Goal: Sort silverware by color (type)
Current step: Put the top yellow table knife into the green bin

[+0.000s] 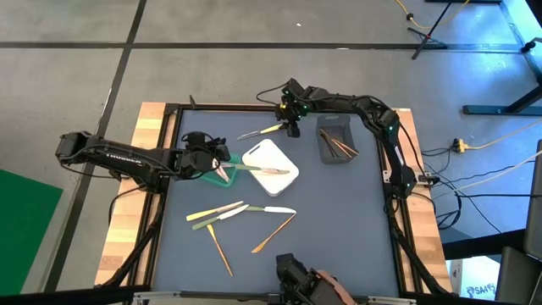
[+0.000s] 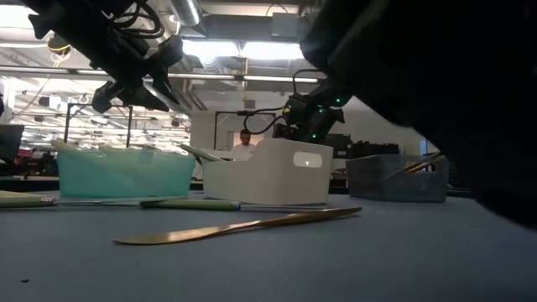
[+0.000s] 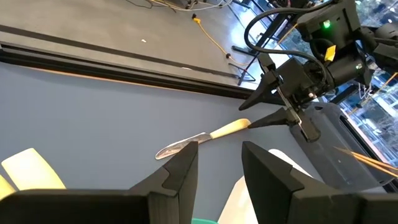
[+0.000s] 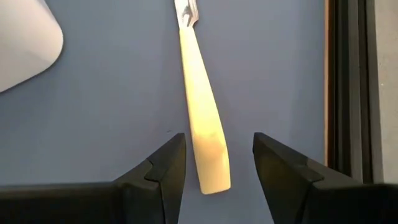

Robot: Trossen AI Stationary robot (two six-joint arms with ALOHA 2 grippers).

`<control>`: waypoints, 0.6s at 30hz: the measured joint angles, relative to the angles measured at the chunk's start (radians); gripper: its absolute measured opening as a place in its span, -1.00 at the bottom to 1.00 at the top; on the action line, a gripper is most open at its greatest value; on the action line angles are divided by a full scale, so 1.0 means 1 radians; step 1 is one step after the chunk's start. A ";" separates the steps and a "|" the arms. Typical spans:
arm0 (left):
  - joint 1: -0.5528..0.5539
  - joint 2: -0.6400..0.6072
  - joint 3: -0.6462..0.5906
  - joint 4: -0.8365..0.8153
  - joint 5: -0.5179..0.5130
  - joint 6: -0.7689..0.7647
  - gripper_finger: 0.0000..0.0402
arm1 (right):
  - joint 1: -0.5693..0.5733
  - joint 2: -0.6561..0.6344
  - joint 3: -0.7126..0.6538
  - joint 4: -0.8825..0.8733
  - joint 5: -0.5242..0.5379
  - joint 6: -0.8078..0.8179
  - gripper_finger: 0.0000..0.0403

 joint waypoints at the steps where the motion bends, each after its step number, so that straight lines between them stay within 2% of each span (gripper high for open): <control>1: 0.000 0.000 0.000 0.000 0.000 0.000 -0.41 | 0.000 0.003 0.000 0.000 0.000 0.000 -0.13; 14: 0.000 0.000 0.000 0.001 -0.001 0.000 -0.41 | 0.006 0.044 0.003 0.000 0.027 -0.010 -0.13; 18: 0.000 0.000 0.000 0.001 -0.001 0.000 -0.41 | 0.006 0.044 0.003 0.000 0.028 -0.010 -0.20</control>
